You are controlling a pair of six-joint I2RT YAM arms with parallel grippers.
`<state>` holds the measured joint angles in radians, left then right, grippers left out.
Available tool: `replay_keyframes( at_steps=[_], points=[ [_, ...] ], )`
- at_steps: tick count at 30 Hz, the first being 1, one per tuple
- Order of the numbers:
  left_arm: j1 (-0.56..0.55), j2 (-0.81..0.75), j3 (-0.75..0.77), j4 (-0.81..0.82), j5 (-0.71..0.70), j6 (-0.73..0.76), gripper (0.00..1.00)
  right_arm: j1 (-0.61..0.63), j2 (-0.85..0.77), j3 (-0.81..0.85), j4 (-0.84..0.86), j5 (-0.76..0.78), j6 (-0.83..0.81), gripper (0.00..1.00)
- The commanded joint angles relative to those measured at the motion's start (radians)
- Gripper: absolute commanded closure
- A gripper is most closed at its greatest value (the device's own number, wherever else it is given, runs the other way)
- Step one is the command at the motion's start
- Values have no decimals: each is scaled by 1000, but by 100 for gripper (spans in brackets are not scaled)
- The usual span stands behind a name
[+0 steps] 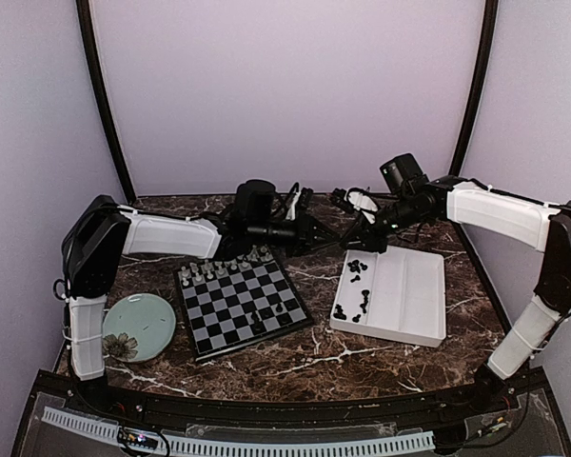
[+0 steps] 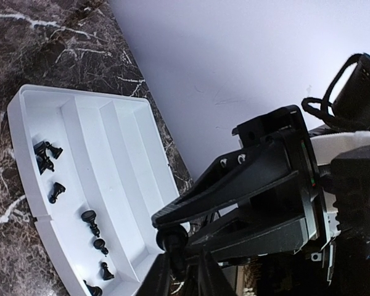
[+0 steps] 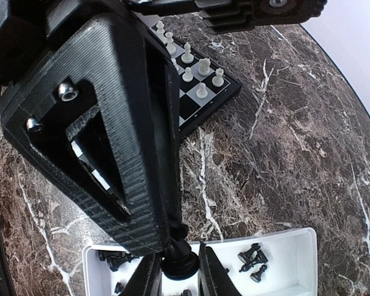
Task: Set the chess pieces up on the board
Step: Pass from the right arm to the left
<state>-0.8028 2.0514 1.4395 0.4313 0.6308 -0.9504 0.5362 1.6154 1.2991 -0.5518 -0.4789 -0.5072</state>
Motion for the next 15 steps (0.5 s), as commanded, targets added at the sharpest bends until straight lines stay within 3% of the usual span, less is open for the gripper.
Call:
replay_keyframes(
  at_steps=[1, 6, 11, 15],
  points=[
    [5, 2, 25, 56, 31, -5, 87, 13, 1, 35, 8, -15, 0, 78],
    [7, 2, 18, 71, 38, -7, 97, 17, 6, 40, 5, -11, 2, 75],
    [26, -29, -10, 48, 39, 11, 100, 8, -9, 32, -53, -27, -29, 61],
    [49, -157, -55, -161, -10, 174, 100, -38, -39, -10, -126, -118, -75, 53]
  ],
)
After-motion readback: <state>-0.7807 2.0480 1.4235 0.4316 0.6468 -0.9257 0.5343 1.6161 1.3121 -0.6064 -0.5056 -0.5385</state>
